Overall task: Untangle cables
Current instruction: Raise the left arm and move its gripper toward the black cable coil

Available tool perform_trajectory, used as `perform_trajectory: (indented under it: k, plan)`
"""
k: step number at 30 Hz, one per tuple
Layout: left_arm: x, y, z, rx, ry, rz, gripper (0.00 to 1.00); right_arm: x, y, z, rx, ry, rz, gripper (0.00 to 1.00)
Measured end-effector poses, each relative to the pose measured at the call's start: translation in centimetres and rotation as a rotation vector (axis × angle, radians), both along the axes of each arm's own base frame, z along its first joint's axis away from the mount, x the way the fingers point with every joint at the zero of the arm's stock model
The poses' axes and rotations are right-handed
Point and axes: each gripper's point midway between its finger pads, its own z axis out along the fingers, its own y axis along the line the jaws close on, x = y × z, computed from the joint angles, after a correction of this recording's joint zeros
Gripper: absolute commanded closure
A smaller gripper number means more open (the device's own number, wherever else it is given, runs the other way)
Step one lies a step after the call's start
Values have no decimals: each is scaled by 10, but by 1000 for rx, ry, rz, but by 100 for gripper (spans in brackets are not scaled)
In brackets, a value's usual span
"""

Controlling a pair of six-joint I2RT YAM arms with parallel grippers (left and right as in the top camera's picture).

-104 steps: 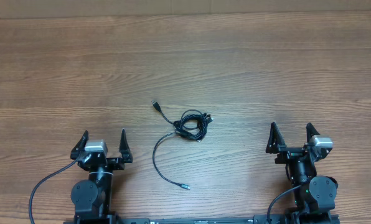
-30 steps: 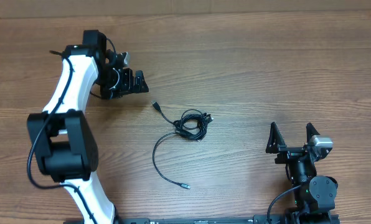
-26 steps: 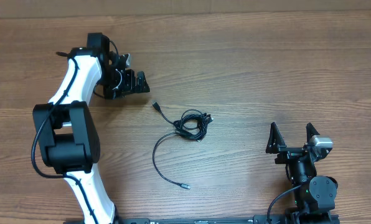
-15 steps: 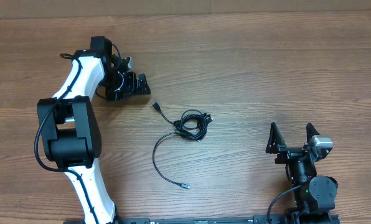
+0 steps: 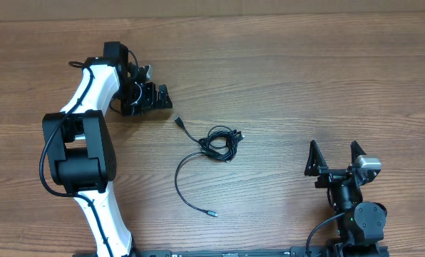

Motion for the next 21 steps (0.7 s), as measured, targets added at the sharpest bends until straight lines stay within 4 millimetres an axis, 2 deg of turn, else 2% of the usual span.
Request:
perform_trajectory:
  k: [6, 7, 9, 11, 12, 13, 14, 15, 17, 21]
  plan:
    - [0, 0, 0, 0, 0, 0, 0, 0, 0, 0, -1, 0, -1, 0]
    - [-4, -1, 0, -4, 19, 6, 0, 0, 0, 0, -1, -1, -1, 0]
    - [-30, -4, 2, -22, 144, 30, 0, 0, 0, 0, 0, -1, -1, 0]
    - [-42, -8, 5, -57, 207, 54, 40, 0, 0, 0, 0, -1, -1, 0]
    - [-59, -13, 12, -111, 282, 51, 46, 0, 0, 0, -1, 0, 0, 0]
    - [-62, -15, 15, -144, 292, 44, 55, 0, 0, 0, -1, 0, -1, 0]
    - [-62, -16, 17, -165, 287, 37, 69, 0, 0, 0, 0, 0, -1, 0]
    - [-63, -16, 20, -179, 287, 38, 96, 0, 0, 0, 0, -1, 0, 0]
    - [-64, -15, 28, -195, 281, 46, 96, 0, 0, 0, 0, 0, 0, 0]
    - [-71, -19, 83, -186, 183, 35, 96, 0, 0, 0, 0, -1, -1, 0]
